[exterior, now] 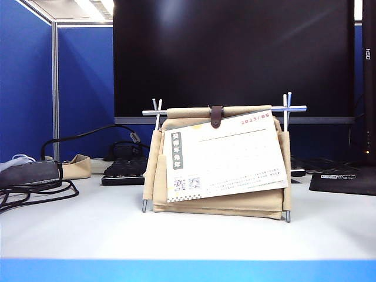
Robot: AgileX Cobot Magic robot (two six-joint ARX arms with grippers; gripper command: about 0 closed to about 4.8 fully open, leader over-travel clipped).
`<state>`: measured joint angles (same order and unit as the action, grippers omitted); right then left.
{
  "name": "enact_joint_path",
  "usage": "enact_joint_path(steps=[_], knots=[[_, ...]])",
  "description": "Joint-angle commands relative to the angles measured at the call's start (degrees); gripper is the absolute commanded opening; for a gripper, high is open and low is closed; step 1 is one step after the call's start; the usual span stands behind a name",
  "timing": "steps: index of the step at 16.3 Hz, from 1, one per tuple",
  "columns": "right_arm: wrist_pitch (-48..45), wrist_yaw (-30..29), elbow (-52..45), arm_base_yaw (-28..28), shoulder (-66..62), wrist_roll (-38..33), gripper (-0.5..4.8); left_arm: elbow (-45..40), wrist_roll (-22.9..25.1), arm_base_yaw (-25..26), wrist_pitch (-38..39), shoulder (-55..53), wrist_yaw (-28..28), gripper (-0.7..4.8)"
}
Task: Turn one page of the calendar.
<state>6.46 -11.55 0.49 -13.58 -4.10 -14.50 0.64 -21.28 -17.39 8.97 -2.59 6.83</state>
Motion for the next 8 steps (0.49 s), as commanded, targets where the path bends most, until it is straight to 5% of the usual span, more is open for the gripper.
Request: enact_joint_path(steps=[1, 5, 8], knots=[[-1.11, -0.48, -0.15, -0.15, 0.02, 0.17, 0.22, 0.11, 1.79, 0.0, -0.35, -0.11, 13.99, 0.76], [-2.73, -2.69, -0.15, -0.15, 0.02, -0.42, 0.22, 1.88, 1.81, 0.0, 0.09, -0.11, 15.52, 0.98], [-5.22, -3.37, 1.53, -0.66, -0.11, -0.7, 0.23, 10.12, 1.46, 0.0, 7.23, -1.16, 12.39, 1.65]])
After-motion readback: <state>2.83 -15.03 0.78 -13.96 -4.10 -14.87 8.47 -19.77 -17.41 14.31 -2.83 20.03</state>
